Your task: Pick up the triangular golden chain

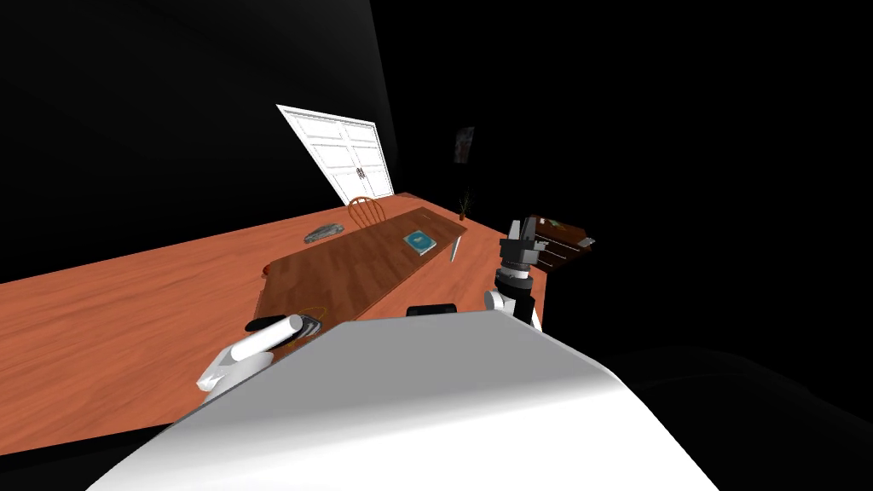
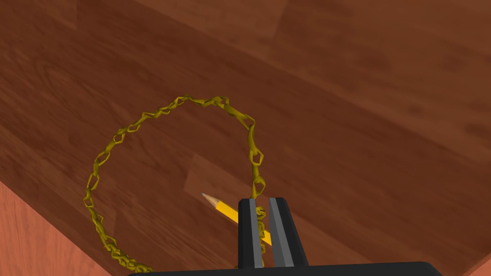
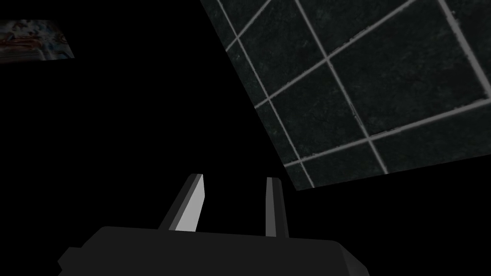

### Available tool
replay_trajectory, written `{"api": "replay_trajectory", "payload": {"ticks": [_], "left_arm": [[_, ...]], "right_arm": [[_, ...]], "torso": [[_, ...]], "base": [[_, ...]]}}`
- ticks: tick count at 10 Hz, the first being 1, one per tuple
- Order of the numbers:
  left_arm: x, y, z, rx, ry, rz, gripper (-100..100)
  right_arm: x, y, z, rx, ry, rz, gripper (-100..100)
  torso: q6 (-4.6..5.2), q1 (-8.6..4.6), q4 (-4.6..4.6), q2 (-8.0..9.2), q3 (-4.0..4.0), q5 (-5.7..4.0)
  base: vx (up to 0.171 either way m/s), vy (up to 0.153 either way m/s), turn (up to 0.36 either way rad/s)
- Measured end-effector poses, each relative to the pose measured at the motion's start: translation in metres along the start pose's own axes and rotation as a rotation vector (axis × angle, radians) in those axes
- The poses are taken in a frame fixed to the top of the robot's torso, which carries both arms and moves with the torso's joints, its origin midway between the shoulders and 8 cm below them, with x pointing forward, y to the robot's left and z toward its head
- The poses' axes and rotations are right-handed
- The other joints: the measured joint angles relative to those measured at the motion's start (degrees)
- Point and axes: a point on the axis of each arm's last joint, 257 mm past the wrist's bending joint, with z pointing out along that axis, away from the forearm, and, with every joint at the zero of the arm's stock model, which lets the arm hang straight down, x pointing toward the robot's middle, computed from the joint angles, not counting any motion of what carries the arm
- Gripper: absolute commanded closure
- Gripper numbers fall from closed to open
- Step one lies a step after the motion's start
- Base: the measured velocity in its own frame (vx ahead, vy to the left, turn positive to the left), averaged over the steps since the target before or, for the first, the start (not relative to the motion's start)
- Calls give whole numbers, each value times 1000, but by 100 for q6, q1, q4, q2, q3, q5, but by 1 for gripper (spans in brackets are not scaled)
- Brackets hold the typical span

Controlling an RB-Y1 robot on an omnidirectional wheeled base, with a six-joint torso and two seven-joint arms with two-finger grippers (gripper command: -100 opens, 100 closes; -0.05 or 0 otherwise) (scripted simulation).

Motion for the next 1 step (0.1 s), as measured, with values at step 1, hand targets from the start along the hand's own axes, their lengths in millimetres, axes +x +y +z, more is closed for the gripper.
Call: {"api": "replay_trajectory", "payload": {"ticks": [1], "left_arm": [[0,0,0,-2,-1,0,0]], "right_arm": [[0,0,0,0,0,0,0]], "torso": [[0,10,-1,-5,-3,3]], "base": [[-3,-6,2]]}}
